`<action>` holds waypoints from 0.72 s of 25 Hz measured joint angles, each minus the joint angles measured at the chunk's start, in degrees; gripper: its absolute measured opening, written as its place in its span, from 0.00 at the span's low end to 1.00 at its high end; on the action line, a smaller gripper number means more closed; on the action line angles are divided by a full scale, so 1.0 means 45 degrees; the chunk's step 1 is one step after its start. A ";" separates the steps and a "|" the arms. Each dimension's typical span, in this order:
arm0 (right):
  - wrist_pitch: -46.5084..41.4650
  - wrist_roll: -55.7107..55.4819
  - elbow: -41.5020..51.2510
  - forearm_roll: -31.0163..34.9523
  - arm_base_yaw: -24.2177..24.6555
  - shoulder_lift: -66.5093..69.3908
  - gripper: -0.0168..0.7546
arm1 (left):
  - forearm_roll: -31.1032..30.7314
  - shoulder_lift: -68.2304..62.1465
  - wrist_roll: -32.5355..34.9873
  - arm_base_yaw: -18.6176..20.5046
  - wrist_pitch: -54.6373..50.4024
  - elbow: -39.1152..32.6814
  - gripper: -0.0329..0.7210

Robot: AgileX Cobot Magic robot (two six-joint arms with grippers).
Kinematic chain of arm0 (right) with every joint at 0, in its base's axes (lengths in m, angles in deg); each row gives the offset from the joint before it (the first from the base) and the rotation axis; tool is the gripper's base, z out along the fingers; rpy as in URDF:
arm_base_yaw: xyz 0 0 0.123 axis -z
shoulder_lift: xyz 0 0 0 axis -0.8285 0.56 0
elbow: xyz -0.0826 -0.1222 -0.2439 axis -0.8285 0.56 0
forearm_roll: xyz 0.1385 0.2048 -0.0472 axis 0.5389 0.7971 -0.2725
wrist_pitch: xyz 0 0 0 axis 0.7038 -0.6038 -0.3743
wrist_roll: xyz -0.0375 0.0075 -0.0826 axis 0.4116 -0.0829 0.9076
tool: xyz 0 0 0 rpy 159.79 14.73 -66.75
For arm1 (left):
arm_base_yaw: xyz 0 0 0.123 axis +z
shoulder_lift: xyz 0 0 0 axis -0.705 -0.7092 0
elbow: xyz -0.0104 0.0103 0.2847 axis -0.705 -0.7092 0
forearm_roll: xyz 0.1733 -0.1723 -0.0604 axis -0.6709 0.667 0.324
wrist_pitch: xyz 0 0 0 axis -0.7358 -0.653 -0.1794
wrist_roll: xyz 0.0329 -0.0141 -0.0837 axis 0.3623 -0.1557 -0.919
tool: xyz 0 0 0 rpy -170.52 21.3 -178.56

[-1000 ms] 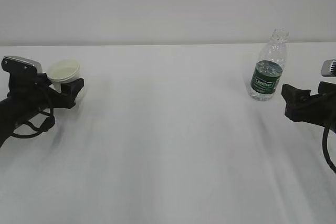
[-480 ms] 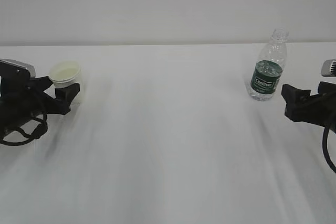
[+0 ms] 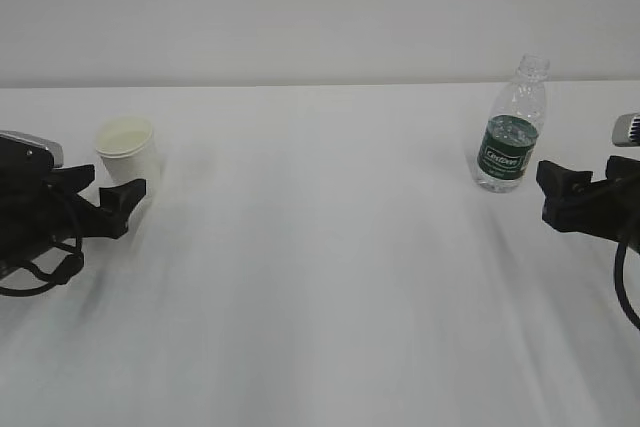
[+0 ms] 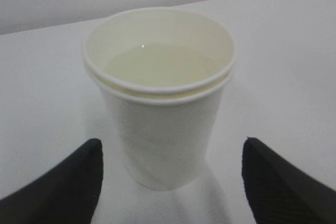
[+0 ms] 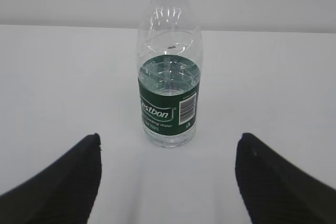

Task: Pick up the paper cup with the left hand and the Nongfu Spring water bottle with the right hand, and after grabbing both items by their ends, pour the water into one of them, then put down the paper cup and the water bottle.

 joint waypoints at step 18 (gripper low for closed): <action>-0.1396 0.0804 0.0000 0.0640 0.0000 -0.1832 0.79 | 0.0524 0.2975 0.0309 0.0000 -0.0661 -0.0901 0.82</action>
